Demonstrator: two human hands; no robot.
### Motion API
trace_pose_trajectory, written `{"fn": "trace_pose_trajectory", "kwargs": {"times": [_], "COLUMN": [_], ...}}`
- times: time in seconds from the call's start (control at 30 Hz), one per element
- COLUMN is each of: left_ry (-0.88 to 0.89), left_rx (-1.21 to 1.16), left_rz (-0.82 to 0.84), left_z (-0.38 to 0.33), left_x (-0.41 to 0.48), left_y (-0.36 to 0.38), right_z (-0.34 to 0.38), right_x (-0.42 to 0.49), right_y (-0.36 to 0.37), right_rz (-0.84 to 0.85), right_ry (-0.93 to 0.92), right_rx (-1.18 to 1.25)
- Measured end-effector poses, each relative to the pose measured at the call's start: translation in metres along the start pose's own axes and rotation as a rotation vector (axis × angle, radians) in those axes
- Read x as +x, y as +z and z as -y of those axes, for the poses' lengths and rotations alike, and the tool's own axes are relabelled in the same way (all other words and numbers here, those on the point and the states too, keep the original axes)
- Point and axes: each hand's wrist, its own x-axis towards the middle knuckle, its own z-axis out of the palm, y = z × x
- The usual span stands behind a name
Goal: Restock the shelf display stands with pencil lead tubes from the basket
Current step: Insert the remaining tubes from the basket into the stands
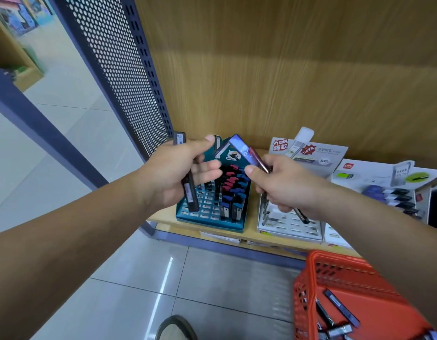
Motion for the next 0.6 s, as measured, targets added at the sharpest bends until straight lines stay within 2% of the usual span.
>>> {"fn": "trace_pose_trajectory", "kwargs": {"times": [0.13,0.2,0.33,0.47,0.6], "left_ry": [0.088,0.101,0.112,0.084,0.152], "left_rx": [0.359,0.413,0.426,0.33,0.325], "left_rz": [0.093,0.116,0.032,-0.012,-0.119], "left_z": [0.008,0.009,0.006,-0.001,-0.015], "left_x": [-0.009,-0.013,-0.011,-0.007,0.003], "left_y": [0.015,0.023,0.022,0.012,-0.02], "right_z": [0.006,0.009,0.016,0.019,0.0], "right_x": [0.001,0.002,-0.002,-0.003,0.005], "right_y": [0.01,0.015,0.02,0.016,0.008], "right_rz": [-0.056,-0.052,-0.084,0.018,-0.006], "right_ry": [-0.11,-0.165,-0.177,-0.16,-0.094], "right_rx": [-0.335,-0.357,-0.419,-0.35,-0.135]}}
